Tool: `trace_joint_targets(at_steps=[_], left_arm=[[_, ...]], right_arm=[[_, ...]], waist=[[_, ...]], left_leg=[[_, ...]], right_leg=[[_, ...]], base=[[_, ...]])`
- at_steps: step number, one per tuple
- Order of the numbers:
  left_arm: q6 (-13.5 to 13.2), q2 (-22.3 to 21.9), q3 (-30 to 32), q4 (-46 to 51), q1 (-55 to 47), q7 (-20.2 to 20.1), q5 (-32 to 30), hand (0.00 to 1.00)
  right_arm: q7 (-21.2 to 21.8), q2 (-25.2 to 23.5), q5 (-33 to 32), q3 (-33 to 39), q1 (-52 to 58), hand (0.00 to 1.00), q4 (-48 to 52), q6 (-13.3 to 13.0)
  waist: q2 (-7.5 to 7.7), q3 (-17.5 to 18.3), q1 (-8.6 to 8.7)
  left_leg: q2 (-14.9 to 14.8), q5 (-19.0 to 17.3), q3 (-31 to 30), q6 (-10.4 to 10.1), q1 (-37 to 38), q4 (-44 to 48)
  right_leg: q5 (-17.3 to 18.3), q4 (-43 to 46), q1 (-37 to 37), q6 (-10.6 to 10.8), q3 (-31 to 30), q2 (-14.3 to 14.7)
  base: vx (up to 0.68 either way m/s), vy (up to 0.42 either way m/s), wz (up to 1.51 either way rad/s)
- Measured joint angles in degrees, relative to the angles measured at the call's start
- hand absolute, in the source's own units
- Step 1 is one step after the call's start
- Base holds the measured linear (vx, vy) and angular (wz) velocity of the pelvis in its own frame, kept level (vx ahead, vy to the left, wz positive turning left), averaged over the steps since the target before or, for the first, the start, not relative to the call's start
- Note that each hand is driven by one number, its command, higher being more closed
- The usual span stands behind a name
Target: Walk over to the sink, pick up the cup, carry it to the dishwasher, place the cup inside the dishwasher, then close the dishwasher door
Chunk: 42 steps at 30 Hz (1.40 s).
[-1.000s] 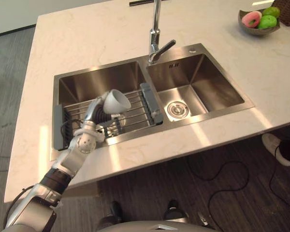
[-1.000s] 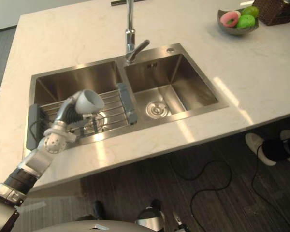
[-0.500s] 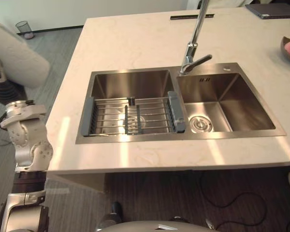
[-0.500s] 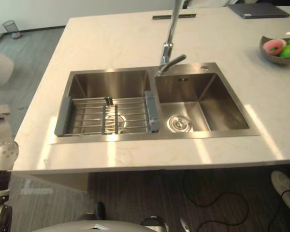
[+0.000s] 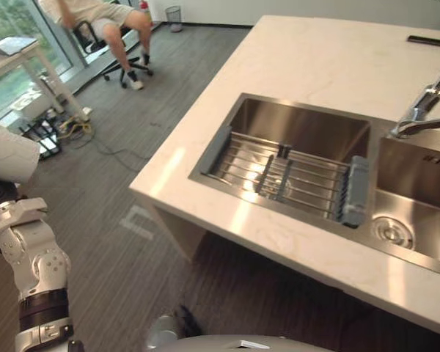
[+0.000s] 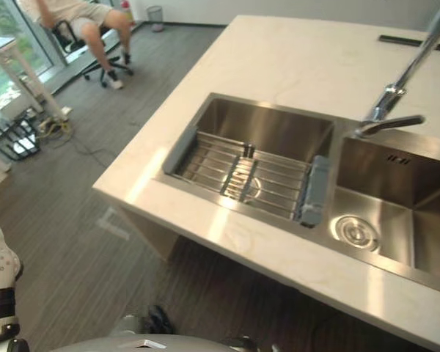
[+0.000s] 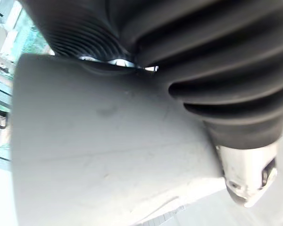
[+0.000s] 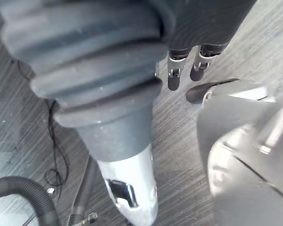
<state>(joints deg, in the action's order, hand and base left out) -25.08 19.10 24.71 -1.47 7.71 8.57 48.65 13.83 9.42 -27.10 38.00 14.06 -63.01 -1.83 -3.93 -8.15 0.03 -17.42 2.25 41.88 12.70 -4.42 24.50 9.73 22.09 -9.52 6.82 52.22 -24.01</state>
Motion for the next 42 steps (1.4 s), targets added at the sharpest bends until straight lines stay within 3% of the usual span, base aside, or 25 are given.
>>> trace_joint_targets(at_steps=[1, 2, 3, 4, 5, 6, 7, 9, 11, 12, 13, 14, 15, 16, 17, 19, 20, 22, 23, 25, 28, 29, 31, 38, 42], left_arm=[[-0.2, 0.0, -0.3, 0.7, 2.1, -1.2, -0.5, 1.0], [-0.9, -0.8, 0.4, 1.4, 4.3, -1.8, -0.6, 1.0], [-1.1, -0.3, 1.2, 2.3, 6.4, -1.7, -0.8, 1.0], [-1.2, 1.1, 1.1, 2.8, 8.0, -1.6, -1.7, 1.0], [-1.3, -0.6, -1.1, 3.7, 7.4, -1.2, -5.0, 1.0], [-0.9, -0.7, -1.9, 3.7, 7.4, -1.2, -5.6, 1.0], [1.1, -0.9, -5.5, 4.8, 7.4, -1.1, -8.2, 1.0], [4.4, -1.1, -9.7, 9.2, 8.0, -1.2, -12.7, 1.0], [7.5, -0.9, -10.7, 13.3, 9.0, -0.2, -15.3, 1.0], [8.1, -0.7, -10.7, 13.7, 8.7, 0.5, -15.3, 1.0], [9.9, 0.0, -10.7, 13.7, 7.3, 1.8, -15.2, 1.0], [11.5, 0.9, -10.6, 13.7, 5.5, 2.9, -15.0, 1.0], [11.7, 1.3, -10.6, 13.7, 4.8, 3.3, -14.6, 1.0], [11.5, 1.8, -10.1, 13.5, 2.8, 3.1, -13.5, 1.0], [11.0, 1.8, -8.8, 11.5, 2.3, 1.9, -12.1, 1.0], [11.0, 1.8, -8.8, 8.2, 1.7, 0.8, -10.2, 1.0], [10.4, 1.4, -8.6, 7.7, -1.0, 0.2, -9.0, 1.0], [9.1, 0.2, -8.5, 7.8, -3.7, -1.0, -7.6, 1.0], [8.5, -0.9, -8.6, 9.0, -6.3, -3.0, -6.3, 1.0], [7.9, -1.3, -8.5, 10.8, -8.4, -4.5, -6.0, 1.0], [7.5, -4.8, -7.4, 14.2, -12.9, -7.0, -5.9, 1.0], [8.1, -6.2, -7.8, 14.1, -13.1, -8.2, -5.7, 1.0], [8.8, -6.8, -9.0, 14.0, -13.1, -9.7, -5.5, 1.0], [9.5, -7.0, -10.3, 9.7, -13.3, -16.8, -6.2, 1.0], [9.5, -7.0, -10.1, 9.6, -13.6, -17.8, -6.7, 1.0]], right_arm=[[-0.2, 1.4, -0.8, -0.7, 0.0, 0.0, 1.0, -0.6], [-0.1, 1.2, -0.8, -0.7, -0.9, 0.0, 0.7, -0.3], [0.0, -0.4, -0.7, -0.8, -1.4, 0.0, 0.1, -0.4], [-0.1, -1.9, -0.7, -0.9, -1.3, 0.0, -0.4, -0.7], [-0.6, -0.5, -0.5, -0.7, -0.6, 0.0, -1.1, -0.3], [-0.7, -0.5, -0.4, -0.7, -0.3, 0.0, -1.1, -0.2], [-0.7, -0.5, -0.3, -0.8, 1.0, 0.0, -1.1, 0.1], [-1.6, -0.2, 0.5, -0.1, 3.2, 0.0, -0.9, 0.8], [-4.0, 0.0, 1.9, 2.8, 3.7, 0.0, -1.2, 0.8], [-4.7, -0.2, 2.5, 2.9, 3.6, 0.0, -1.2, 0.8], [-5.4, -1.5, 2.8, 2.9, 3.4, 0.0, -0.9, 1.0], [-5.8, -3.2, 3.6, 2.7, 3.5, 0.0, -0.8, 1.1], [-5.8, -4.3, 4.0, 2.7, 3.6, 0.0, -0.6, 1.1], [-6.7, -6.4, 5.4, 2.8, 3.9, 0.0, -0.9, 0.2], [-6.6, -8.2, 6.8, 1.7, 4.0, 0.0, -0.7, -0.7], [-6.6, -9.3, 7.1, -0.2, 5.1, 0.0, -0.7, -1.8], [-6.6, -9.0, 6.6, -2.4, 5.6, 0.0, 0.1, -3.0], [-6.5, -8.3, 6.2, -4.7, 5.7, 0.0, 1.9, -3.6], [-6.4, -7.5, 5.5, -6.6, 5.3, 0.0, 3.7, -3.5], [-6.3, -7.0, 4.6, -8.0, 4.3, 0.0, 4.1, -3.3], [-4.7, -3.5, 3.9, -11.4, -1.5, 0.0, 4.3, -1.4], [-4.2, -1.6, 3.9, -13.2, -3.6, 0.0, 4.4, -0.4], [-4.1, -1.4, 3.9, -14.7, -4.7, 0.0, 4.9, 0.6], [-4.1, -1.6, -0.7, -17.7, -5.8, 0.0, 5.7, 5.4], [-1.5, -1.8, -4.5, -17.5, -5.3, 0.0, 5.1, 6.8]], waist=[[-0.41, -0.9, 1.44], [-0.86, -0.6, 2.59], [1.29, -0.6, 2.75], [3.93, -1.6, 2.49], [1.71, -2.8, 2.97], [1.71, -2.8, 3.19], [1.71, -2.8, 4.41], [0.52, -2.2, 5.63], [-2.87, -1.7, 4.59], [-2.89, -1.6, 3.92], [-1.83, -1.4, 2.89], [-1.17, -1.4, 1.87], [-0.82, -1.4, 1.47], [-0.54, -0.4, 1.45], [-0.26, -0.2, 1.69], [0.22, -0.2, 1.82], [0.8, -0.3, 1.32], [1.02, -0.3, 0.89], [1.87, 0.2, 0.46], [3.31, 0.6, -0.06], [2.62, 1.6, -2.55], [1.36, 1.8, -2.36], [1.02, 2.1, -1.83], [1.17, 2.6, 0.04], [1.25, 2.6, 0.46]], left_leg=[[0.8, 2.2, 1.0, 3.0, -2.1, 2.6], [3.3, 5.7, -1.9, 2.7, -4.1, -4.0], [6.4, 5.7, -3.0, 1.9, -3.0, -8.5], [5.8, 0.8, -0.3, 2.6, -1.8, -2.4], [-0.2, -6.4, 2.9, -3.3, 3.4, 5.9], [-0.4, -7.3, 3.6, -4.7, 4.6, 6.1], [-1.1, -9.7, 5.9, -8.9, 8.8, 5.6], [-1.6, -9.6, 7.3, -12.3, 12.0, 0.4], [0.7, -7.7, 6.9, -20.1, 13.9, -11.6], [2.7, -8.2, 6.2, -22.2, 14.5, -13.9], [6.6, -8.1, 2.8, -20.0, 14.4, -15.6], [8.7, -8.8, -1.7, -18.2, 14.0, -16.2], [9.5, -9.1, -4.5, -17.3, 13.6, -16.5], [10.0, -9.1, -10.3, -15.6, 11.2, -16.7], [10.2, -8.5, -17.0, -14.2, 8.8, -16.9], [11.6, -7.7, -24.4, -13.0, 7.5, -17.8], [14.0, -7.7, -29.9, -12.7, 7.5, -18.0], [16.3, -7.7, -34.5, -12.7, 7.4, -17.9], [18.4, -7.7, -36.2, -12.7, 7.0, -17.7], [19.8, -7.7, -35.5, -12.7, 7.0, -18.1], [18.7, -7.8, -35.3, -13.0, 6.0, -18.1], [17.6, -7.5, -35.5, -13.5, 5.5, -18.2], [16.9, -7.3, -35.4, -13.8, 6.2, -19.1], [16.1, -6.1, -33.2, -14.7, 8.7, -21.6], [16.1, -5.9, -31.5, -14.3, 9.3, -21.6]], right_leg=[[3.3, 8.8, 4.7, -1.7, -2.8, -4.2], [6.2, 9.2, 10.9, -3.3, -4.8, 0.0], [3.4, 2.1, 13.5, -6.8, -4.0, 3.2], [2.3, -0.4, 13.6, -9.4, -1.8, 2.6], [1.8, 2.5, 11.2, -10.8, 2.4, 1.6], [1.9, 2.9, 10.9, -10.5, 2.8, 1.0], [2.0, 4.3, 9.0, -9.7, 6.9, -1.9], [1.0, 6.3, 6.7, -8.2, 12.9, -4.9], [-2.3, 7.3, 3.4, -6.2, 18.7, -7.1], [-3.6, 7.4, 2.4, -6.1, 19.3, -8.2], [-7.8, 6.7, 0.2, -7.3, 18.2, -10.2], [-13.4, 7.1, -0.4, -11.4, 11.8, -11.5], [-16.3, 8.0, 0.2, -13.1, 6.4, -11.9], [-9.5, 8.9, 4.3, -7.5, -8.2, -8.2], [-2.3, 7.7, 5.8, -4.2, -20.6, -0.4], [2.3, 4.9, 5.4, -3.3, -28.6, 7.4], [5.0, 2.4, 5.5, -1.8, -32.7, 11.3], [6.4, 0.3, 6.6, -1.5, -36.9, 13.3], [5.1, -2.0, 7.8, -1.9, -39.0, 13.3], [1.3, -5.0, 9.0, -2.0, -38.7, 12.3], [0.9, -10.5, 6.6, -1.3, -38.4, 13.9], [-1.3, -13.8, 5.1, -1.8, -37.3, 15.4], [-2.2, -15.9, 3.7, -2.2, -37.2, 16.3], [-5.3, -20.6, 1.5, -2.2, -37.5, 17.5], [-7.3, -22.3, 1.1, -2.1, -37.8, 17.6]], base=[[-0.17, 0.223, 0.95], [-0.24, 0.142, 1.0], [-0.21, -0.042, 0.76], [-0.15, -0.087, 0.51], [-0.11, -0.052, 0.36], [-0.12, 0.017, 0.76], [-0.07, 0.114, 1.27], [-0.12, 0.248, 1.63], [-0.21, 0.441, 1.54], [-0.22, 0.453, 1.41], [-0.2, 0.459, 1.63], [-0.17, 0.467, 1.79], [-0.08, 0.433, 2.12], [0.04, 0.295, 2.47], [0.09, 0.225, 2.74], [0.18, 0.135, 2.63], [0.23, 0.134, 2.41], [0.19, 0.078, 1.95], [0.15, 0.025, 1.68], [0.14, -0.039, 1.24], [0.1, -0.093, 0.33], [0.05, -0.102, -0.02], [0.03, -0.076, -0.03], [-0.03, -0.025, -0.17], [-0.09, 0.022, -0.26]])
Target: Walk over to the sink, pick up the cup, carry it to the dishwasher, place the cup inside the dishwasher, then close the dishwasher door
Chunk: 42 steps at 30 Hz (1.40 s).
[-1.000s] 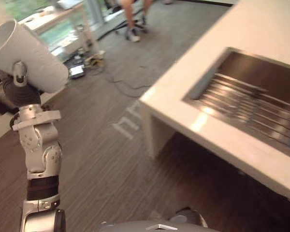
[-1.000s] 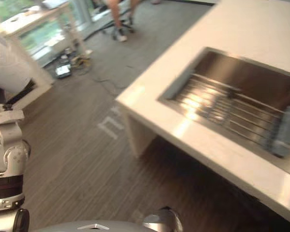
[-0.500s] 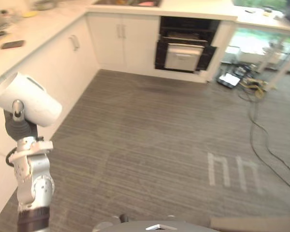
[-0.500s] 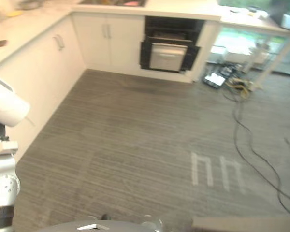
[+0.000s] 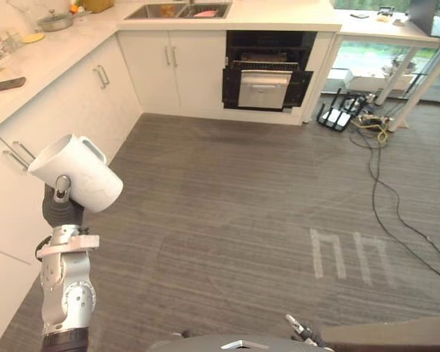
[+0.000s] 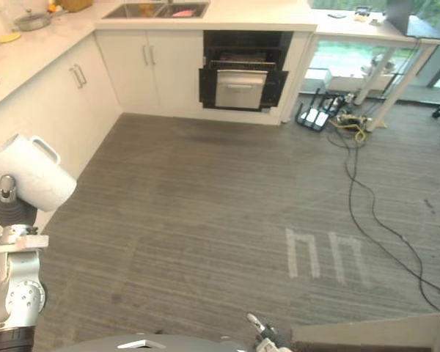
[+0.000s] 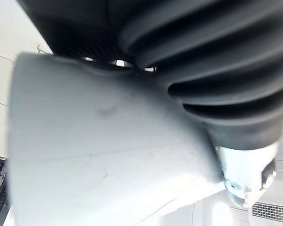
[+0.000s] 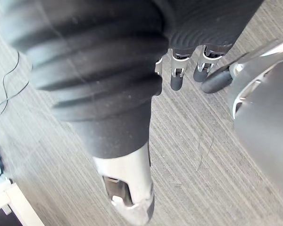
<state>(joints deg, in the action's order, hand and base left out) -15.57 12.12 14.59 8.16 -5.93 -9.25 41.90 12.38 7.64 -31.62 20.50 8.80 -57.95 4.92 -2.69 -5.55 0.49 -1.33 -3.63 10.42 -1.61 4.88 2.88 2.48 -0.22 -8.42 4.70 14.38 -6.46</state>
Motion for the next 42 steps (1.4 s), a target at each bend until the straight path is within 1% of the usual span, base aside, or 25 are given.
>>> trace_joint_targets(at_steps=[1, 2, 7, 12, 15, 16, 19, 20, 21, 22, 23, 24, 26, 28, 29, 30, 32, 33, 34, 36, 38, 39, 40, 41, 42], left_arm=[[0.0, 0.0, 0.1, 0.0, 0.0, -0.1, -0.6, 1.0], [0.0, 0.1, 0.1, -2.1, 0.0, -0.7, -6.2, 1.0], [0.0, 0.1, 0.0, -2.1, 0.0, -0.7, -6.2, 1.0], [0.2, -0.4, -1.3, -2.6, -0.4, 1.7, -6.2, 1.0], [1.1, -2.9, -1.4, -3.2, -1.2, 4.0, -6.3, 1.0], [1.5, -4.2, -1.4, -3.2, -1.7, 5.1, -6.8, 1.0], [2.8, -6.4, -2.8, -3.2, -1.9, 7.8, -7.3, 1.0], [3.2, -6.7, -5.1, -3.0, -0.9, 9.1, -8.2, 1.0], [3.4, -7.0, -6.1, -3.3, -0.2, 10.2, -9.1, 1.0], [3.8, -7.1, -6.9, -3.5, 0.1, 10.7, -9.8, 1.0], [4.3, -7.1, -8.4, -3.8, 0.4, 11.4, -10.7, 1.0], [4.3, -7.4, -8.5, -4.0, 0.4, 11.5, -10.7, 1.0], [4.3, -7.8, -8.2, -4.3, 0.4, 11.8, -10.7, 1.0], [4.1, -6.8, -8.6, -4.3, 1.0, 11.6, -12.5, 1.0], [4.0, -5.5, -9.4, -4.3, 1.9, 11.5, -14.1, 1.0], [4.0, -4.2, -10.4, -4.3, 2.8, 11.0, -14.8, 1.0], [3.9, -2.8, -10.5, -4.3, 3.0, 10.0, -15.0, 1.0], [3.9, -3.1, -10.6, -4.3, 2.9, 9.8, -15.0, 1.0], [3.9, -3.1, -10.9, -4.0, 3.0, 9.4, -15.0, 1.0], [3.6, -3.7, -11.2, -2.5, 2.8, 7.7, -15.0, 1.0], [2.9, -6.7, -13.0, -1.6, 1.5, 7.1, -15.1, 1.0], [2.8, -7.3, -14.4, -1.4, 0.8, 7.1, -15.1, 1.0], [2.6, -8.1, -15.5, -0.6, -0.5, 7.1, -15.2, 1.0], [2.3, -9.1, -16.6, 0.4, -1.7, 7.1, -15.3, 1.0], [1.8, -10.2, -17.0, 1.2, -3.1, 7.1, -15.5, 1.0]], right_arm=[[-0.2, -0.2, -0.8, 0.0, 0.3, 0.0, 0.0, -0.4], [-0.3, -0.4, -0.5, 3.2, 1.1, 0.0, 0.6, -0.9], [-0.3, -0.4, -0.5, 3.2, 1.2, 0.0, 0.6, -0.9], [1.1, -0.8, 0.6, 6.1, 2.3, 0.0, 0.4, -0.2], [1.2, -1.4, 0.8, 9.4, 2.9, 0.0, -1.6, 0.3], [1.2, -1.7, 2.5, 10.5, 3.3, 0.0, -2.3, 0.2], [1.0, -2.6, 7.4, 12.8, 3.5, 0.0, -3.4, -1.1], [1.0, -2.4, 8.9, 13.1, 4.1, 0.0, -3.5, -2.7], [1.1, -2.4, 9.3, 13.4, 3.9, 0.0, -3.5, -3.6], [1.3, -2.4, 9.3, 13.4, 3.6, 0.0, -3.4, -4.3], [1.4, -2.6, 9.2, 12.8, 3.6, 0.0, -3.4, -6.0], [1.4, -2.7, 8.2, 11.5, 3.6, 0.0, -3.2, -7.1], [1.2, -3.1, 5.8, 8.1, 3.7, 0.0, 1.8, -8.2], [1.1, -3.4, 4.7, 4.3, 3.4, 0.0, 8.9, -9.6], [1.1, -3.6, 4.2, 3.1, 3.2, 0.0, 13.0, -10.5], [1.2, -3.6, 3.7, 2.2, 3.2, 0.0, 15.8, -11.4], [1.3, -3.5, 2.5, 0.9, 4.0, 0.0, 19.1, -12.6], [1.3, -2.3, 2.1, -0.1, 4.5, 0.0, 20.0, -12.9], [1.3, -2.1, 2.1, -0.3, 4.6, 0.0, 21.3, -12.7], [1.3, -2.1, 1.6, -0.9, 6.1, 0.0, 26.4, -12.5], [1.1, -2.5, 1.6, -2.4, 6.9, 0.0, 31.4, -12.1], [1.1, -3.3, 1.6, -2.9, 7.8, 0.0, 33.6, -12.0], [1.2, -3.8, 1.6, -3.7, 8.9, 0.0, 35.7, -12.0], [1.3, -4.1, 1.6, -4.0, 9.9, 0.0, 37.2, -12.0], [1.3, -4.1, 1.7, -3.9, 10.4, 0.0, 37.4, -12.1]], waist=[[-0.01, 0.0, 0.16], [-0.16, 0.8, 2.73], [-0.19, 0.8, 2.84], [-0.8, 0.3, 2.93], [-1.09, 0.0, 3.18], [-1.17, -0.1, 3.05], [-0.28, -1.0, 2.98], [0.49, -2.1, 3.35], [0.34, -3.3, 3.4], [0.17, -3.8, 3.72], [0.09, -4.4, 4.32], [-0.36, -5.0, 4.36], [-0.06, -5.2, 3.88], [0.65, -6.5, 3.95], [1.75, -7.5, 3.93], [2.92, -8.1, 4.13], [4.59, -8.4, 4.38], [3.55, -7.8, 4.69], [2.64, -7.3, 4.79], [0.45, -6.6, 4.74], [-1.63, -6.1, 5.21], [-1.79, -5.9, 5.66], [-1.75, -5.7, 5.86], [-1.94, -5.6, 5.83], [-2.37, -5.5, 5.59]], left_leg=[[0.0, 0.1, 0.6, 0.1, 0.3, 0.0], [-1.3, 4.9, 2.1, -0.3, 1.5, -5.9], [-1.3, 4.9, 2.1, -0.4, 1.5, -5.9], [-1.3, 4.2, 2.3, -0.4, 1.3, -4.9], [-1.5, 3.4, 2.6, -0.7, 1.3, -4.2], [-1.6, 2.6, 3.7, -0.6, 1.3, -3.4], [-0.6, -0.2, 4.6, 0.5, 1.1, 0.1], [0.4, -2.6, 3.8, 0.9, 0.8, 2.6], [0.8, -3.9, 3.6, 1.3, 0.8, 4.6], [0.8, -4.7, 3.1, 1.6, 0.7, 5.7], [0.5, -5.7, 1.1, 2.4, 1.3, 7.2], [0.2, -6.0, 0.5, 2.8, 2.2, 7.1], [-0.9, -6.6, 0.1, 2.6, 3.4, 7.1], [-1.8, -7.1, -1.1, 2.0, 3.9, 7.0], [-2.0, -7.5, -2.3, 1.4, 4.1, 6.9], [-2.0, -8.2, -3.5, 0.4, 4.5, 6.9], [-1.5, -10.2, -5.6, -1.3, 6.7, 7.2], [-2.7, -11.6, -6.6, -1.9, 8.3, 7.1], [-3.5, -12.3, -7.1, -2.1, 8.4, 7.1], [-5.2, -14.4, -8.5, -2.7, 9.7, 7.4], [-6.0, -17.1, -9.6, -3.4, 7.3, 22.7], [-6.9, -15.7, -9.0, -3.9, 5.2, 28.6], [-7.8, -12.9, -9.0, -6.5, 2.7, 35.3], [-9.0, -8.2, -8.7, -8.1, -0.5, 42.3], [-12.0, 1.8, -6.7, -7.2, -4.9, 50.9]], right_leg=[[-0.5, -0.4, -0.1, 0.0, -0.6, 0.0], [-4.6, -4.7, 0.6, -1.1, -0.8, 2.3], [-4.6, -4.8, 0.6, -1.1, -0.8, 2.3], [-4.6, -4.8, 0.6, -1.1, -1.2, 2.3], [-4.2, -4.4, 0.5, -1.5, -1.4, 2.4], [-2.2, -2.4, 1.4, -1.8, -1.8, 2.2], [5.3, 11.2, 6.5, -0.6, -0.3, -1.5], [8.3, 22.3, 9.1, 0.4, 0.9, -4.9], [8.1, 32.0, 12.8, -0.5, 1.1, -7.3], [6.7, 36.9, 14.8, -1.9, 1.0, -8.4], [3.4, 45.0, 18.4, -2.7, 0.1, -9.5], [5.3, 46.5, 19.4, -2.6, -0.7, -9.0], [8.2, 39.6, 20.6, -2.0, -1.0, -6.3], [5.9, 27.2, 21.2, -0.5, -1.7, -3.1], [2.1, 18.7, 21.8, 0.6, -2.9, -1.6], [-1.6, 11.7, 21.9, 1.6, -4.1, -1.3], [-2.1, 8.9, 20.3, 1.3, -4.9, -1.9], [-3.6, 13.1, 20.4, 1.2, -4.6, -1.2], [-3.4, 15.4, 21.2, 0.9, -4.6, -0.7], [-0.6, 22.7, 23.3, -3.3, -4.6, 0.9], [5.1, 28.6, 22.3, -5.8, -2.3, 1.7], [7.0, 30.2, 21.1, -6.0, -1.7, 1.6], [8.7, 30.8, 19.8, -6.0, -0.8, 1.7], [10.3, 30.9, 18.3, -6.1, -0.6, 2.1], [11.4, 28.6, 15.5, -6.4, -0.9, 3.8]], base=[[-0.06, 0.015, -0.16], [-0.04, 0.01, -0.12], [0.0, 0.0, 0.0], [0.0, 0.0, -0.03], [0.01, 0.001, -0.08], [0.04, 0.034, -0.24], [0.05, 0.052, -0.06], [0.03, 0.032, 0.17], [0.0, 0.041, 0.23], [0.01, 0.08, 0.37], [0.08, 0.101, 0.47], [0.09, 0.08, 0.4], [0.16, 0.011, 0.11], [0.21, -0.078, 0.24], [0.28, -0.2, 0.56], [0.27, -0.225, 0.6], [0.33, -0.306, 0.61], [0.38, -0.303, 0.59], [0.41, -0.277, 0.51], [0.36, -0.222, 0.32], [0.44, -0.193, 0.25], [0.37, -0.178, 0.29], [0.35, -0.176, 0.23], [0.34, -0.159, 0.1], [0.36, -0.129, -0.05]])
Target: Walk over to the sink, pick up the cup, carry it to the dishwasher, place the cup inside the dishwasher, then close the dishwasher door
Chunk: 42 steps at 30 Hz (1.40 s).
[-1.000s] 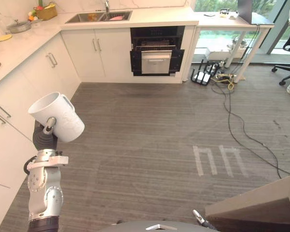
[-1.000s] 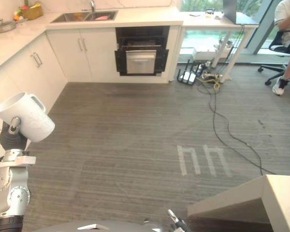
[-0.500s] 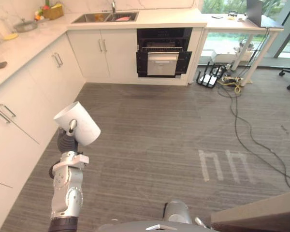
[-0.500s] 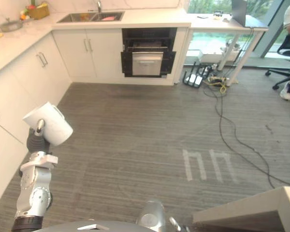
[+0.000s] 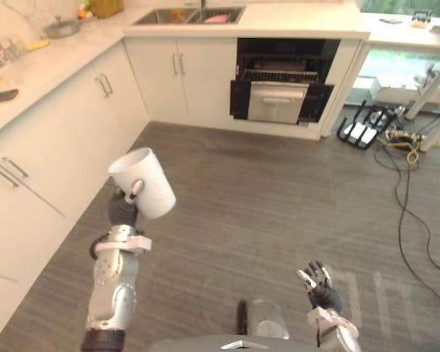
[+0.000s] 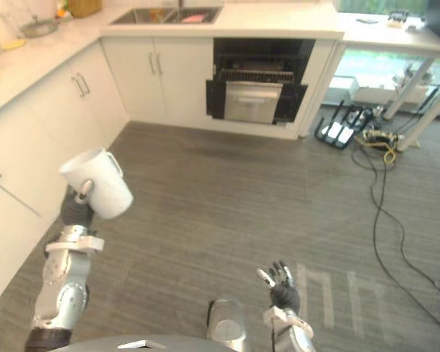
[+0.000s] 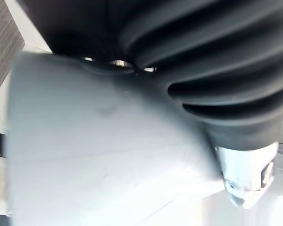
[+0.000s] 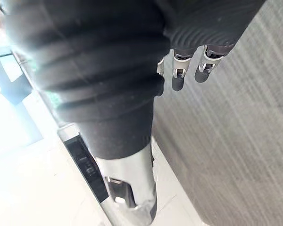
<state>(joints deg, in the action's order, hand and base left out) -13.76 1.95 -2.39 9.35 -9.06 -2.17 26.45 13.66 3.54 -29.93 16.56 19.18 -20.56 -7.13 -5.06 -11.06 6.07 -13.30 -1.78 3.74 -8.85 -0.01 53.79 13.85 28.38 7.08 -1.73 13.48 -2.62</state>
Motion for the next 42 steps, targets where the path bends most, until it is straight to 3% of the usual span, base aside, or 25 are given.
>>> trace_joint_targets(at_steps=[1, 4, 6, 9, 13, 14, 15, 17, 18, 20, 21, 23, 24, 26, 28, 30, 32, 33, 34, 35, 36, 37, 40, 41, 42], left_arm=[[0.0, -0.4, 0.1, 0.3, -0.7, 0.0, -0.4, 1.0], [0.3, -0.4, 1.2, 0.9, -1.9, 0.1, -1.5, 1.0], [0.2, -0.7, 4.4, 1.4, -1.9, 0.2, -2.5, 1.0], [0.2, -1.0, 6.9, 2.2, -3.3, 0.5, -3.1, 1.0], [-1.1, -0.9, 7.7, 3.0, -4.4, 0.0, -2.9, 1.0], [-1.9, -0.2, 9.7, 3.1, -4.5, -1.0, -2.9, 1.0], [-2.2, -0.2, 11.4, 3.0, -4.4, -1.5, -2.7, 1.0], [-2.7, -0.8, 12.3, 3.0, -3.9, -1.9, -2.1, 1.0], [-3.1, -0.8, 12.5, 3.0, -3.9, -1.8, -1.9, 1.0], [-3.9, -0.8, 12.5, 3.0, -3.8, -0.4, -1.8, 1.0], [-4.3, -0.9, 12.3, 3.0, -4.2, 1.1, -1.9, 1.0], [-5.5, -0.9, 12.3, 3.0, -4.1, 2.0, -1.9, 1.0], [-6.0, -1.0, 12.0, 3.0, -4.1, 2.2, -2.0, 1.0], [-6.3, -0.8, 10.5, 2.9, -3.3, 1.3, -3.2, 1.0], [-6.4, 0.1, 9.7, 2.3, -1.8, -0.9, -4.8, 1.0], [-6.6, 2.4, 8.6, 0.6, -2.1, -2.5, -6.2, 1.0], [-6.8, 3.6, 8.0, 1.3, -4.5, -3.1, -6.5, 1.0], [-7.0, 2.8, 7.2, 0.8, -4.7, -3.2, -6.5, 1.0], [-7.0, 1.9, 6.6, 0.6, -4.9, -3.2, -6.5, 1.0], [-7.1, 1.0, 5.3, 1.4, -4.9, -3.4, -6.5, 1.0], [-7.1, 1.0, 4.3, 2.4, -4.6, -3.7, -6.5, 1.0], [-7.1, 0.9, 4.2, 2.9, -4.2, -4.0, -6.5, 1.0], [-7.0, 0.0, 1.7, 3.1, -3.3, -3.9, -6.5, 1.0], [-7.0, -0.2, 0.9, 3.3, -3.7, -3.9, -6.5, 1.0], [-7.0, -0.3, 0.8, 3.4, -3.9, -3.9, -6.5, 1.0]], right_arm=[[0.0, 0.0, 0.1, 0.1, -0.1, 0.0, 0.0, -0.1], [0.0, 0.7, 0.1, 0.1, -0.9, 0.0, -0.1, -1.2], [0.0, 2.0, 0.0, -2.1, -4.4, 0.0, 0.0, -1.7], [-0.5, 3.0, 0.0, -4.3, -7.5, 0.0, 1.8, -2.8], [-0.4, 4.2, -1.4, -4.0, -7.0, 0.0, 3.0, -5.2], [-0.1, 3.6, -2.1, -3.4, -6.9, 0.0, 4.1, -5.4], [0.7, 3.0, -2.3, -3.3, -6.9, 0.0, 4.8, -5.4], [1.1, 2.2, -2.4, -2.7, -6.0, 0.0, 6.3, -5.0], [1.5, 1.9, -2.5, -2.7, -6.1, 0.0, 6.7, -4.7], [2.5, 1.2, -2.4, -3.7, -6.8, 0.0, 6.9, -3.5], [2.5, 1.0, -2.4, -5.5, -8.1, 0.0, 6.0, -3.3], [2.6, -0.3, -2.4, -6.5, -9.2, 0.0, 6.1, -3.3], [2.6, -0.9, -2.4, -7.0, -9.3, 0.0, 6.9, -3.3], [2.6, -1.3, -3.6, -6.8, -7.1, 0.0, 11.2, -3.4], [2.8, -1.5, -4.7, -5.3, -4.7, 0.0, 14.8, -4.0], [3.3, -1.7, -6.1, -4.6, -2.4, 0.0, 15.2, -4.9], [4.1, -1.7, -6.4, -6.2, 0.3, 0.0, 15.5, -5.2], [4.7, -0.6, -6.5, -7.2, 0.8, 0.0, 15.6, -5.1], [4.9, 0.1, -6.4, -7.6, 0.6, 0.0, 15.7, -5.0], [4.9, 0.7, -6.3, -7.8, 0.0, 0.0, 17.0, -5.0], [4.6, 0.5, -6.2, -8.1, -0.7, 0.0, 19.0, -5.0], [4.6, 0.0, -6.1, -8.3, -1.0, 0.0, 20.0, -4.9], [4.5, -0.9, -5.6, -8.1, -1.5, 0.0, 21.3, -4.2], [4.6, -0.8, -5.5, -7.4, -0.4, 0.0, 23.0, -4.3], [4.6, -0.8, -5.5, -7.1, 0.0, 0.0, 23.3, -4.4]], waist=[[0.25, -0.2, -0.43], [0.17, 0.1, -1.4], [1.26, 0.2, -2.87], [1.61, 0.3, -3.26], [0.74, 0.4, -4.4], [2.11, 0.7, -5.34], [4.8, 1.0, -5.21], [6.7, 1.3, -5.14], [7.44, 1.2, -5.15], [9.61, 1.1, -5.66], [8.4, 0.7, -5.43], [6.98, 0.1, -5.35], [5.56, -0.1, -5.16], [3.63, -0.3, -4.25], [3.69, -0.9, -3.02], [7.72, -1.0, -1.89], [10.99, 0.6, -1.42], [10.14, 1.1, -1.72], [8.51, 1.4, -2.07], [4.16, 1.3, -2.39], [1.41, 1.9, -2.15], [1.16, 1.8, -1.92], [1.19, 1.2, -1.89], [1.05, 0.9, -1.94], [1.25, 0.7, -1.93]], left_leg=[[-1.6, 2.4, 1.2, 0.1, -1.9, 4.1], [-1.4, -8.1, 8.6, 3.8, -8.1, 6.0], [1.9, -11.5, 12.6, 4.6, -9.7, -14.5], [2.4, -5.1, 12.5, 0.7, -13.0, -40.9], [2.3, -1.7, 11.3, 1.0, -12.8, -45.0], [4.4, 3.1, 10.1, 2.3, -12.4, -41.4], [7.1, 2.7, 10.3, 3.0, -13.7, -35.5], [10.1, 0.3, 10.6, 7.0, -14.8, -30.5], [11.3, -0.6, 10.9, 8.4, -14.5, -30.0], [14.8, -4.0, 13.5, 11.4, -11.6, -29.9], [15.3, -6.2, 13.5, 12.2, -7.7, -31.4], [14.9, -7.0, 12.7, 12.8, -3.7, -34.1], [14.6, -6.9, 10.5, 13.2, -0.5, -37.4], [13.3, -6.9, 8.1, 13.1, 3.4, -41.4], [13.6, -7.0, 6.8, 12.8, 7.1, -44.8], [16.5, -9.5, 5.6, 11.0, 13.5, -46.8], [18.8, -14.1, 3.6, 9.8, 17.4, -45.2], [18.1, -17.5, 3.1, 9.4, 18.9, -43.8], [16.5, -18.9, 3.5, 9.1, 19.1, -43.3], [13.3, -21.2, 4.4, 10.2, 18.6, -42.6], [11.9, -22.7, 5.3, 14.2, 18.7, -42.6], [11.7, -22.6, 5.9, 14.7, 18.7, -41.5], [6.9, -12.6, 8.6, 9.5, 9.6, -13.5], [4.3, -1.6, 8.0, 5.5, 4.9, -1.7], [3.0, 0.0, 7.3, 3.4, 2.4, 3.9]], right_leg=[[0.1, -1.9, -1.7, -0.2, -0.1, 0.8], [-1.0, -9.0, -9.2, -1.7, -2.5, 1.6], [-1.6, -11.7, -12.2, -1.2, -5.4, 0.1], [-2.0, -14.1, -15.4, 0.5, -7.8, -1.0], [2.5, -13.6, -22.8, 6.0, -6.9, -2.8], [7.2, -11.9, -24.6, 6.0, -6.5, -5.5], [9.4, -10.4, -25.7, 6.6, -6.2, -9.1], [9.1, -0.8, -22.7, 5.3, -4.9, -13.5], [8.2, 4.3, -20.4, 5.0, -4.9, -15.5], [-2.0, 20.4, -12.7, 5.8, -5.2, -22.6], [-13.6, 25.9, -9.7, 5.8, -5.4, -24.2], [-6.7, 33.1, -4.4, 4.6, -4.8, -22.8], [-1.3, 33.4, -0.2, 3.9, -3.0, -19.1], [2.3, 21.5, 4.9, 3.2, 1.0, -11.8], [-2.6, 3.1, 9.3, 4.9, 1.5, -7.2], [-13.4, -12.7, 10.7, 5.2, 4.4, -7.4], [-17.1, -13.2, 9.5, 3.9, 4.1, -8.0], [-22.9, -12.1, 9.0, -2.3, 2.0, -6.6], [-21.3, -11.5, 9.0, -3.4, 2.7, -4.9], [-18.8, -11.0, 9.4, -3.3, 4.4, -2.3], [-15.6, -6.6, 11.5, -3.8, 5.9, -1.6], [-13.5, -3.7, 12.4, -4.4, 6.2, -1.9], [-6.6, -1.4, 8.0, -4.4, 7.0, -1.7], [-4.6, -2.2, 4.5, -4.4, 6.6, -0.9], [-3.8, -2.5, 3.0, -4.4, 6.3, -0.4]], base=[[0.4, -0.074, -0.21], [0.44, -0.035, -0.34], [0.44, 0.021, -0.62], [0.5, 0.104, -0.51], [0.5, 0.259, -0.41], [0.49, 0.335, -0.59], [0.48, 0.321, -0.41], [0.44, 0.278, 0.06], [0.47, 0.327, 0.05], [0.45, 0.301, -0.16], [0.46, 0.255, -0.27], [0.43, 0.246, -0.28], [0.4, 0.226, -0.2], [0.36, 0.135, 0.17], [0.37, 0.031, 0.54], [0.52, -0.056, 0.48], [0.59, -0.12, 0.38], [0.74, -0.171, 0.22], [0.7, -0.157, -0.05], [0.49, -0.116, -0.21], [0.48, -0.119, -0.17], [0.46, -0.151, -0.12], [0.47, -0.146, -0.2], [0.4, -0.066, -0.15], [0.51, -0.054, -0.21]])
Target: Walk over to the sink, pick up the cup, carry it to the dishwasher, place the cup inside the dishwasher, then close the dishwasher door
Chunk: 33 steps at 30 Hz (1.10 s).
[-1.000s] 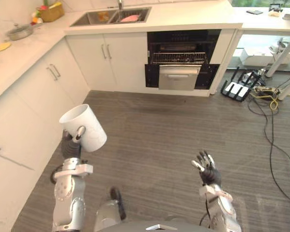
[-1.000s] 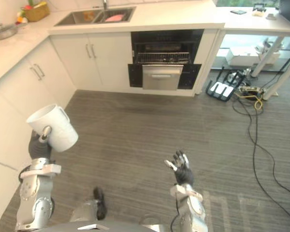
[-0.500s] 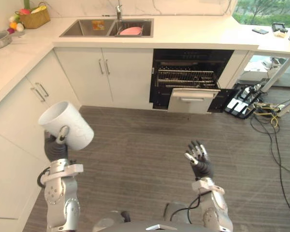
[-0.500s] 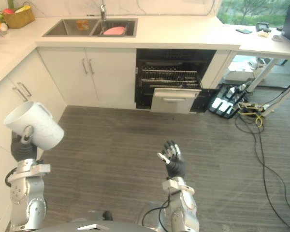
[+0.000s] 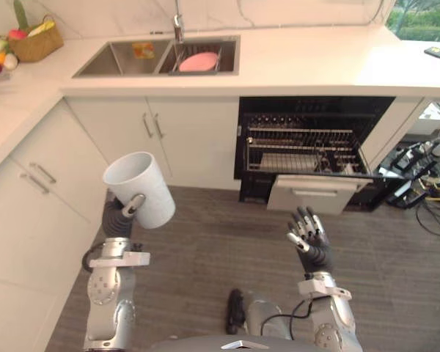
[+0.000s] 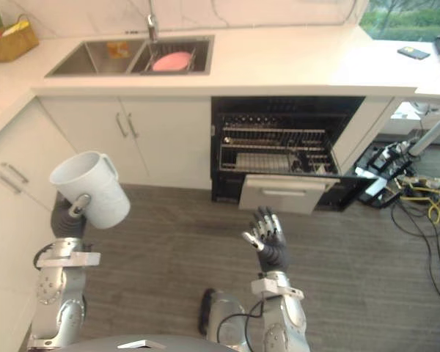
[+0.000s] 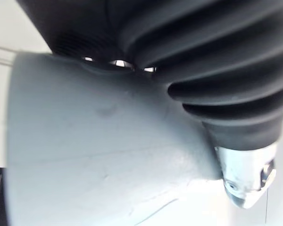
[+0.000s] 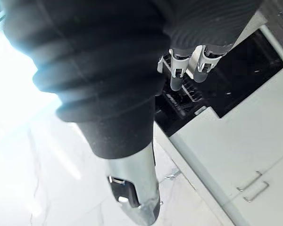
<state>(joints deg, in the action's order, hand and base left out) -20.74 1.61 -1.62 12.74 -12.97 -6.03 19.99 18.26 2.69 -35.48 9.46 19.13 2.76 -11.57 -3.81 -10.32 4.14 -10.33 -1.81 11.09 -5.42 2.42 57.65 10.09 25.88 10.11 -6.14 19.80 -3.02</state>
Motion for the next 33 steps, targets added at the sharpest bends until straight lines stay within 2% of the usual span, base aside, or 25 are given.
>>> trace_joint_targets(at_steps=[1, 2, 4, 5, 7, 9, 10, 11, 13, 14, 15, 16, 17, 18, 19, 20, 21, 22, 24, 27, 28, 29, 30, 31, 33], left_arm=[[0.7, 0.0, -0.2, 0.1, -0.2, 0.5, 0.0, 1.0], [1.6, 0.1, -0.1, 0.1, -0.2, 0.9, 0.1, 1.0], [2.1, 0.0, -0.1, 0.1, -0.8, 0.9, 0.2, 1.0], [2.1, 0.0, -0.1, 0.1, -1.3, 0.8, 0.2, 1.0], [2.1, -0.6, 0.9, 0.1, -2.1, 0.6, 0.2, 1.0], [2.0, -2.0, 3.4, 0.2, -3.2, 0.0, 0.7, 1.0], [2.0, -2.2, 4.1, 0.2, -3.5, -0.5, 1.0, 1.0], [1.9, -2.3, 4.7, 0.2, -3.7, -1.4, 1.4, 1.0], [0.5, -2.3, 5.0, 0.3, -3.7, -3.7, 1.9, 1.0], [-0.2, -2.3, 5.3, 0.7, -3.8, -4.3, 2.3, 1.0], [-0.7, -1.3, 6.6, 0.9, -3.3, -4.5, 2.4, 1.0], [-0.7, -0.8, 6.6, 0.5, -3.1, -4.4, 2.5, 1.0], [-0.5, -0.4, 6.7, 0.2, -2.3, -4.3, 2.5, 1.0], [-0.3, -0.4, 6.4, 0.2, -1.4, -4.3, 2.5, 1.0], [0.0, -0.4, 6.2, 0.1, -1.0, -4.2, 2.5, 1.0], [0.4, -0.4, 5.8, 0.1, -0.8, -4.1, 2.4, 1.0], [0.5, -0.6, 5.7, 0.2, -1.0, -4.0, 2.4, 1.0], [0.5, -0.6, 5.5, 0.3, -1.0, -3.8, 2.3, 1.0], [-0.5, -0.3, 4.4, 2.2, -1.3, -3.0, 2.2, 1.0], [-3.0, 0.8, 3.6, 4.1, -1.1, -2.8, 2.0, 1.0], [-3.9, 1.9, 3.4, 4.1, -0.6, -2.0, 1.6, 1.0], [-4.5, 2.6, 3.2, 4.1, -0.2, -0.8, 1.6, 1.0], [-4.7, 2.8, 3.0, 3.8, 0.2, -0.3, 1.6, 1.0], [-5.3, 2.3, 2.4, 3.4, 0.8, 0.9, 1.6, 1.0], [-6.0, 1.8, 0.7, 2.9, 1.9, 2.9, 0.4, 1.0]], right_arm=[[-0.1, 0.2, 0.3, 0.9, 0.1, 0.0, 0.0, 0.0], [-0.2, 0.2, 1.1, 1.3, 0.3, 0.0, 0.2, 0.0], [-0.2, 0.3, 1.1, 0.7, 0.5, 0.0, 0.3, 0.0], [-0.2, 0.4, 1.1, 0.1, 0.2, 0.0, 0.2, 0.0], [-0.1, 1.3, 1.1, -0.5, -0.4, 0.0, -0.5, 0.0], [-0.1, 2.5, 1.1, -1.3, -2.1, 0.0, -2.3, 0.1], [-0.1, 2.6, 1.2, -1.1, -2.1, 0.0, -2.7, 0.1], [-0.2, 2.9, 1.2, 0.2, -1.8, 0.0, -4.2, 0.0], [-1.2, 4.1, 1.1, 2.0, -1.4, 0.0, -6.4, -0.6], [-1.6, 4.8, 1.1, 2.2, -1.4, 0.0, -6.4, -0.9], [-2.1, 3.7, 1.1, 2.5, -2.9, 0.0, -8.3, -1.2], [-2.4, 2.9, 1.1, 2.5, -2.7, 0.0, -8.7, -1.2], [-2.5, 1.6, 1.3, 2.5, -2.0, 0.0, -9.4, -1.5], [-2.6, 0.8, 1.8, 2.6, -2.0, 0.0, -10.2, -1.9], [-2.6, 0.3, 2.1, 2.7, -2.1, 0.0, -10.3, -2.1], [-2.6, -0.3, 2.3, 2.4, -2.4, 0.0, -10.3, -2.4], [-2.6, -0.6, 3.5, 1.6, -3.0, 0.0, -10.2, -2.6], [-2.5, -0.6, 3.9, 1.3, -3.2, 0.0, -10.1, -2.7], [-2.1, -0.7, 4.2, 0.0, -3.3, 0.0, -7.4, -3.5], [-0.9, -1.7, 3.7, -0.3, -3.2, 0.0, -4.7, -4.9], [-0.3, -1.8, 3.2, -0.3, -3.2, 0.0, -3.7, -5.3], [0.4, -2.0, 3.1, -0.3, -2.9, 0.0, -3.0, -5.9], [0.5, -1.8, 3.1, -0.2, -2.7, 0.0, -2.4, -6.0], [0.9, -1.4, 2.7, -0.3, -2.6, 0.0, -1.1, -6.1], [1.9, -1.2, 1.8, -0.4, -1.9, 0.0, 0.5, -5.9]], waist=[[-0.55, 0.0, 0.01], [-0.26, -0.2, 0.11], [0.44, -0.3, -0.94], [0.63, -0.2, -1.42], [1.15, 0.0, -2.12], [1.6, 0.0, -2.62], [1.68, -0.1, -2.42], [1.7, -0.1, -1.89], [0.98, 0.3, -1.44], [0.46, 0.7, -1.91], [3.14, 0.9, -2.64], [4.53, 1.6, -1.99], [6.75, 2.6, -1.55], [7.89, 2.6, -1.71], [8.24, 2.4, -1.84], [8.31, 2.2, -2.01], [7.25, 1.7, -2.07], [6.25, 1.5, -2.05], [3.38, 2.0, -1.95], [3.53, 2.1, -1.81], [4.95, 2.3, -1.67], [5.98, 2.4, -1.17], [6.31, 2.5, -0.92], [4.63, 2.2, -0.79], [3.41, 2.1, -0.23]], left_leg=[[-2.8, -0.9, 0.1, 0.6, -4.8, 9.7], [-5.3, -2.8, 1.5, 2.7, -8.8, 14.2], [-8.2, -5.3, 3.8, 5.4, -12.1, 9.9], [-8.1, -6.4, 3.6, 5.1, -13.2, 2.9], [-4.4, -6.9, -0.7, 3.3, -12.3, -22.2], [-2.1, -4.4, -5.1, 0.9, -10.3, -42.3], [-2.0, -3.4, -4.8, 0.6, -10.1, -44.7], [-1.6, -1.2, -3.6, 0.1, -10.1, -47.2], [0.2, 3.4, -3.1, 1.4, -9.5, -48.9], [1.1, 4.3, -3.6, 2.3, -9.4, -47.9], [3.9, 2.9, -3.6, 0.3, -10.7, -41.8], [5.4, 0.2, -3.7, 0.0, -11.4, -39.7], [7.9, -3.2, -3.5, 1.7, -12.5, -35.8], [9.4, -5.2, -2.8, 3.1, -12.4, -34.3], [10.1, -5.6, -2.0, 3.9, -11.9, -34.2], [10.8, -6.8, -0.3, 5.4, -9.8, -34.9], [10.8, -7.5, 1.5, 6.4, -6.2, -37.0], [10.5, -7.6, 2.0, 6.7, -4.6, -38.2], [7.8, -7.6, 4.9, 6.7, -0.2, -43.0], [6.9, -7.6, 8.2, 6.7, 1.3, -45.0], [7.0, -7.7, 9.7, 6.6, 1.7, -45.0], [7.4, -8.1, 10.6, 6.0, 1.9, -44.6], [7.1, -8.6, 10.8, 5.2, 2.3, -44.6], [5.5, -9.7, 11.1, 4.0, 2.8, -44.7], [4.2, -9.9, 12.5, 3.7, 2.9, -44.8]], right_leg=[[1.6, -0.8, -3.2, 0.1, -0.3, 0.7], [2.9, -1.8, -6.3, 0.7, -0.6, 0.9], [3.6, -4.0, -10.3, 1.7, -2.5, 0.7], [3.6, -4.9, -11.4, 1.9, -3.4, 0.2], [4.2, -5.4, -12.4, 2.9, -6.8, -1.8], [5.6, -5.0, -13.3, 5.2, -10.5, -3.6], [6.1, -5.0, -14.1, 6.1, -11.0, -4.2], [7.3, -5.1, -16.3, 7.9, -11.3, -5.2], [9.8, -4.7, -20.0, 11.7, -11.7, -6.9], [11.8, -4.0, -20.8, 13.1, -12.9, -7.4], [15.4, -2.1, -21.5, 15.3, -14.7, -10.6], [15.4, -1.4, -21.9, 15.5, -14.3, -12.1], [14.1, 1.8, -20.8, 16.1, -14.5, -14.9], [11.3, 9.1, -17.2, 14.8, -14.8, -17.3], [9.1, 13.2, -15.1, 13.5, -14.7, -18.6], [3.0, 20.2, -11.2, 10.7, -14.3, -21.2], [0.3, 24.3, -9.2, 9.5, -12.7, -22.8], [1.0, 25.3, -8.5, 9.4, -11.2, -22.8], [4.9, 21.1, -6.0, 9.9, -2.9, -19.3], [5.6, 11.2, -3.6, 10.5, 2.9, -16.5], [4.2, 6.2, -2.7, 9.7, 3.5, -15.5], [-1.8, 0.6, -2.2, 9.2, 3.3, -14.1], [-1.3, -0.1, -2.6, 9.8, 3.3, -13.5], [-1.6, -2.5, -3.6, 9.9, 2.7, -11.4], [-2.6, -5.2, -3.9, 9.5, 1.7, -9.0]], base=[[0.62, -0.025, -0.16], [0.52, -0.023, -0.19], [0.44, -0.028, -0.42], [0.55, 0.002, -0.73], [0.49, 0.079, -0.76], [0.41, 0.141, -0.76], [0.55, 0.264, -0.48], [0.46, 0.267, -0.17], [0.46, 0.371, -0.21], [0.45, 0.508, -0.61], [0.4, 0.486, -0.48], [0.48, 0.535, -0.11], [0.45, 0.476, 0.24], [0.39, 0.405, 0.17], [0.34, 0.392, -0.15], [0.32, 0.337, -0.47], [0.31, 0.315, -0.58], [0.27, 0.267, -0.72], [0.21, 0.207, -0.69], [0.22, 0.09, -0.64], [0.16, -0.04, -0.58], [0.16, -0.073, -0.54], [0.19, -0.096, -0.55], [0.13, -0.076, -0.51], [0.09, -0.057, -0.57]])
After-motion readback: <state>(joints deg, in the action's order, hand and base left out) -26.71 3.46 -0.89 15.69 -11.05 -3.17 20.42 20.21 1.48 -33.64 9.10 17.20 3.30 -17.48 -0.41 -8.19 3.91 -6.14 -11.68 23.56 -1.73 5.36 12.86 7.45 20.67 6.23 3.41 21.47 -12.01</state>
